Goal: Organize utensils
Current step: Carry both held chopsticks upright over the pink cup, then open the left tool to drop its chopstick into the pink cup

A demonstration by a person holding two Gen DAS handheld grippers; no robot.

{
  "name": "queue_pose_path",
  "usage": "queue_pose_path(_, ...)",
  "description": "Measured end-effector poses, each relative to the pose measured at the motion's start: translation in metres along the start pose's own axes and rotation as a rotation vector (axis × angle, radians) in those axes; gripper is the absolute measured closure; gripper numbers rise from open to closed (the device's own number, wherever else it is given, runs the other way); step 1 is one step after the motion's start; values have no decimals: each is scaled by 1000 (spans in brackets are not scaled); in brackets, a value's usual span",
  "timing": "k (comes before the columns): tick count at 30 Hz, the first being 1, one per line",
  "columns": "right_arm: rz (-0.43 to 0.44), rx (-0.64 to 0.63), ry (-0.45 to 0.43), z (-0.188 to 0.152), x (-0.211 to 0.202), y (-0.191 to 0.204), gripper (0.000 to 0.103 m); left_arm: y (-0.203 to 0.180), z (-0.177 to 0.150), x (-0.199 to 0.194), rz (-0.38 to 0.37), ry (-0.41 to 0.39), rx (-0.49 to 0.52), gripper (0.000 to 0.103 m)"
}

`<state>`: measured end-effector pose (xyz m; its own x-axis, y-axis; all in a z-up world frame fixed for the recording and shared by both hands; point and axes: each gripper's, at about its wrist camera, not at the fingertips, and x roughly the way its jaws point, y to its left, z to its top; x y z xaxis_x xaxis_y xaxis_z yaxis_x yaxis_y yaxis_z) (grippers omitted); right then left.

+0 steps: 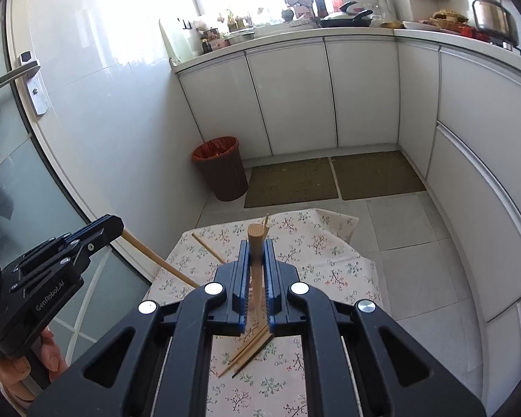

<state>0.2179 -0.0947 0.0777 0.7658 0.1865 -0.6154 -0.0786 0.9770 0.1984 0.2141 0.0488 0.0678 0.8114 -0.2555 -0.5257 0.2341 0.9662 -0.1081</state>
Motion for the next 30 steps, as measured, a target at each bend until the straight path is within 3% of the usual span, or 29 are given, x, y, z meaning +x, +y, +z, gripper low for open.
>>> queue_pose_path(6, 2, 6, -12, 19, 37, -1, 95, 11, 15, 42, 48, 10, -20, 97)
queue_pose_path(16, 27, -9, 4, 17, 94, 4, 95, 49, -5, 114, 82, 87, -85, 97)
queue_pose_path(19, 35, -7, 14, 15, 108, 6, 95, 52, -16, 132, 71, 150, -91, 96)
queue_pose_path(21, 35, -10, 17, 15, 117, 8, 95, 55, -21, 133, 59, 162, -99, 80)
queue_pose_path(22, 33, -12, 17, 15, 121, 8, 95, 58, -21, 129, 55, 152, -108, 78)
queue_pose_path(26, 27, -24, 15, 15, 134, 12, 95, 71, -12, 108, 34, 91, -153, 68)
queue_pose_path(30, 37, -32, 23, 10, 148, 19, 95, 80, -3, 91, 41, 43, -174, 67)
